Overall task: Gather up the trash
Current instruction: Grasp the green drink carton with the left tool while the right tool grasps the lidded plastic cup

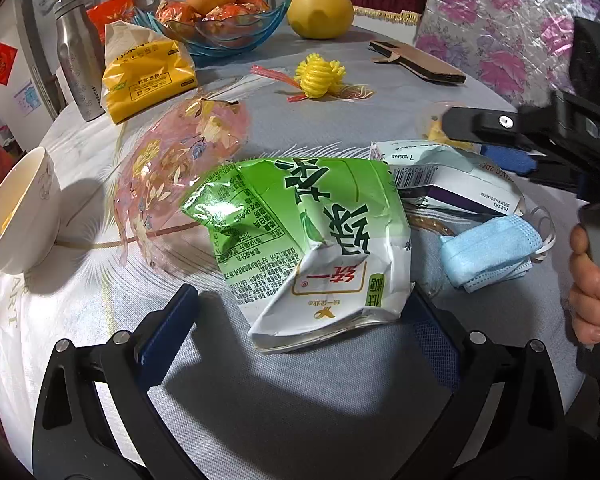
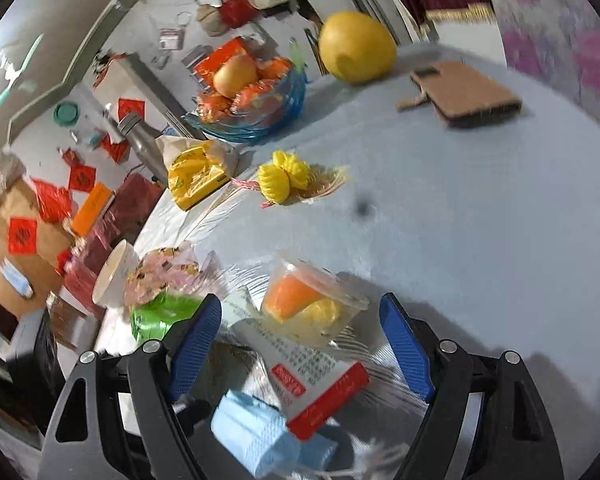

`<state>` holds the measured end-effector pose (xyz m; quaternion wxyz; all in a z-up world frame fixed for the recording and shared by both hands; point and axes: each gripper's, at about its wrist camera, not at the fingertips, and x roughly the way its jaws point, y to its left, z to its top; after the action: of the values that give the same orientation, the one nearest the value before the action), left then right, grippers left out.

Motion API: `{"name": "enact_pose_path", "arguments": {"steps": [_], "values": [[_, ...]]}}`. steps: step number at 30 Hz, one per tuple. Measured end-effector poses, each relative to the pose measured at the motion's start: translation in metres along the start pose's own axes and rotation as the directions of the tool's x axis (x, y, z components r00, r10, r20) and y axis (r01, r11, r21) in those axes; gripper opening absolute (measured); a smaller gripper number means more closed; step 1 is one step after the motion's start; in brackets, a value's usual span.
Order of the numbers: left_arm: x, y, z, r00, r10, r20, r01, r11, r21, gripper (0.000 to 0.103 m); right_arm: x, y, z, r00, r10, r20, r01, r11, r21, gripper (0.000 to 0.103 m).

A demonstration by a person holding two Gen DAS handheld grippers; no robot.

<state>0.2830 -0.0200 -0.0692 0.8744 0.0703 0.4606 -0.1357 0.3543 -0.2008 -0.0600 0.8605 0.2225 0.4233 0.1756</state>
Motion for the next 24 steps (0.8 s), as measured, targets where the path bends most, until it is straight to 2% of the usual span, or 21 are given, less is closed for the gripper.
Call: {"name": "enact_pose_path", "arguments": {"steps": [2, 6, 8, 12, 16, 19, 24], "values": [[0.0, 0.0, 0.0, 1.0, 0.0, 0.0, 0.0, 1.0, 0.0, 0.096, 0.006, -0.001, 0.004, 1.0, -0.001, 0.007, 0.001, 1.0, 0.014, 0.077], [0.0, 0.0, 0.0, 1.0, 0.0, 0.0, 0.0, 1.0, 0.0, 0.096, 0.012, -0.004, 0.01, 1.0, -0.008, 0.018, 0.007, 1.0, 0.025, 0.061], [0.0, 0.0, 0.0, 1.0, -0.001, 0.0, 0.001, 1.0, 0.0, 0.096, 0.014, -0.006, 0.011, 1.0, -0.008, 0.024, 0.007, 1.0, 0.029, 0.056], [0.0, 0.0, 0.0, 1.0, 0.0, 0.0, 0.0, 1.0, 0.0, 0.096, 0.014, -0.007, 0.011, 1.0, 0.004, 0.021, -0.004, 1.0, 0.023, 0.057], [0.0, 0.0, 0.0, 1.0, -0.001, 0.0, 0.001, 1.0, 0.0, 0.096, 0.015, 0.004, 0.007, 0.999, -0.039, 0.013, 0.04, 0.998, -0.053, 0.058], [0.0, 0.0, 0.0, 1.0, -0.001, 0.0, 0.001, 1.0, 0.0, 0.096, 0.017, 0.01, 0.004, 1.0, -0.025, 0.008, 0.025, 0.996, -0.09, 0.056], [0.0, 0.0, 0.0, 1.0, -0.002, 0.0, 0.002, 1.0, -0.002, 0.096, 0.001, 0.011, 0.003, 0.997, 0.018, 0.082, -0.01, 0.995, -0.1, 0.056]]}}
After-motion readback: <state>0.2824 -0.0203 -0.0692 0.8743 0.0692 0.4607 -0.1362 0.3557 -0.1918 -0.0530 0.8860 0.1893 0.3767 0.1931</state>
